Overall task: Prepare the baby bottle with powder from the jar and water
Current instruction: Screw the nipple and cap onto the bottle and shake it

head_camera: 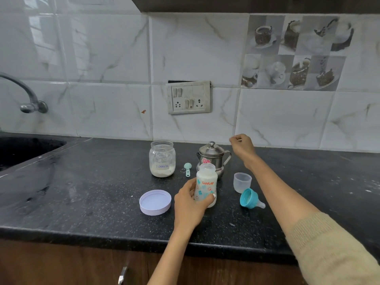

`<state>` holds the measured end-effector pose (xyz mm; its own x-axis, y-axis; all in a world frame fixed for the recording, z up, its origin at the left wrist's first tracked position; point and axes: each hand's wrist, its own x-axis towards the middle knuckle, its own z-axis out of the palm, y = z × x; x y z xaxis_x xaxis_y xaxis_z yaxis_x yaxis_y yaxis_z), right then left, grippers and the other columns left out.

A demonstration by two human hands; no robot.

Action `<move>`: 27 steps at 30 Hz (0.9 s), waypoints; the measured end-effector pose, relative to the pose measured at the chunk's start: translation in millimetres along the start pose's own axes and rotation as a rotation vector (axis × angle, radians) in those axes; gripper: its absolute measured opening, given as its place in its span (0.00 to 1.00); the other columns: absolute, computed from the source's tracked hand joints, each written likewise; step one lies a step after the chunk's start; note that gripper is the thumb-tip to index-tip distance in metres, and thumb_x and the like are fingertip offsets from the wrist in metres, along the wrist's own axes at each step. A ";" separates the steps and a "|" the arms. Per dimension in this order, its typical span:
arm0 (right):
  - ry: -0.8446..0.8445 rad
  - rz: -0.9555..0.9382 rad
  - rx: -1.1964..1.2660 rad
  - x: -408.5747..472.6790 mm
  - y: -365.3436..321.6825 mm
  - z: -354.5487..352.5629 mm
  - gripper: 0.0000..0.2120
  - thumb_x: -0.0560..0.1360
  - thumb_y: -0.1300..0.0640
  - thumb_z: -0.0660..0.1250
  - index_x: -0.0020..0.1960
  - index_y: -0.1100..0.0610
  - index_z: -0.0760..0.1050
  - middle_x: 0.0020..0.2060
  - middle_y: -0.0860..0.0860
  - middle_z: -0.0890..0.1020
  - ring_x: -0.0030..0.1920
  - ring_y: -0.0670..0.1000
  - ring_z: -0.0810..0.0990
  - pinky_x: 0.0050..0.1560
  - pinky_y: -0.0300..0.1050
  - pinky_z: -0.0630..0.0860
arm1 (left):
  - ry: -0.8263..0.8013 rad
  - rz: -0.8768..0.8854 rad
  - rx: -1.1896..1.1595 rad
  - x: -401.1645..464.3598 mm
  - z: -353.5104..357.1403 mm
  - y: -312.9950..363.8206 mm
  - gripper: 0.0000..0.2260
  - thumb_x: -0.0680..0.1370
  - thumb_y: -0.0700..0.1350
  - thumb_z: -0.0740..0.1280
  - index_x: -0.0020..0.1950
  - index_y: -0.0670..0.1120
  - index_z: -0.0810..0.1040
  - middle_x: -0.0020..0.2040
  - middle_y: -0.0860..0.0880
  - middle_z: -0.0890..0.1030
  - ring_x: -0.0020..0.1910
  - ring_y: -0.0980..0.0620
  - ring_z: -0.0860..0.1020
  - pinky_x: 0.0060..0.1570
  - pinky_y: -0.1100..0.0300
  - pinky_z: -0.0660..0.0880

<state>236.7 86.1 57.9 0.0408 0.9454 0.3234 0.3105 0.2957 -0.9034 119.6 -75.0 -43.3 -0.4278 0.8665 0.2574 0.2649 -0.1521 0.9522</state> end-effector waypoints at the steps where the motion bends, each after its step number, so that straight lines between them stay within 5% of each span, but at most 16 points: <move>1: -0.015 -0.030 -0.007 -5.1 -4.5 -1.5 0.11 0.78 0.60 0.59 0.58 0.62 0.73 0.48 0.52 0.75 0.48 0.50 0.72 0.43 0.41 0.68 | 0.000 0.000 0.006 -0.3 -0.3 0.9 0.30 0.66 0.43 0.77 0.67 0.46 0.72 0.63 0.48 0.78 0.60 0.54 0.77 0.62 0.53 0.74; 9: -0.145 -0.214 0.046 -70.9 -24.3 -6.7 0.03 0.77 0.59 0.62 0.50 0.57 0.74 0.41 0.48 0.78 0.45 0.48 0.76 0.43 0.36 0.71 | -0.009 0.014 0.056 -8.4 -4.3 12.8 0.30 0.67 0.44 0.76 0.67 0.43 0.72 0.64 0.46 0.78 0.61 0.51 0.77 0.62 0.52 0.74; 13: -0.131 -0.231 0.102 -117.6 -10.6 3.4 0.08 0.77 0.63 0.62 0.56 0.61 0.73 0.47 0.50 0.76 0.47 0.47 0.74 0.43 0.30 0.70 | -0.025 0.018 0.092 -15.1 -5.4 14.4 0.34 0.66 0.43 0.77 0.70 0.42 0.68 0.65 0.46 0.76 0.61 0.50 0.77 0.62 0.50 0.73; 20: -0.066 -0.124 0.122 -156.6 34.4 24.3 0.25 0.76 0.55 0.66 0.69 0.57 0.63 0.64 0.52 0.69 0.63 0.50 0.71 0.62 0.45 0.73 | -0.039 0.089 0.179 -23.0 -12.1 11.3 0.26 0.69 0.41 0.75 0.66 0.40 0.72 0.62 0.43 0.78 0.60 0.47 0.77 0.61 0.51 0.74; 27: -0.146 -0.076 -0.005 -162.0 46.5 27.3 0.20 0.76 0.60 0.66 0.67 0.57 0.67 0.66 0.55 0.72 0.65 0.52 0.74 0.60 0.44 0.73 | -0.039 0.075 0.205 -22.1 -12.6 6.8 0.24 0.71 0.38 0.72 0.66 0.41 0.73 0.62 0.43 0.78 0.61 0.47 0.77 0.61 0.55 0.73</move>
<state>218.6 -49.6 -44.2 -0.1216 0.9302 0.3462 0.3124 0.3670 -0.8762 120.0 -101.3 -40.4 -0.3678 0.8746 0.3160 0.4666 -0.1204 0.8762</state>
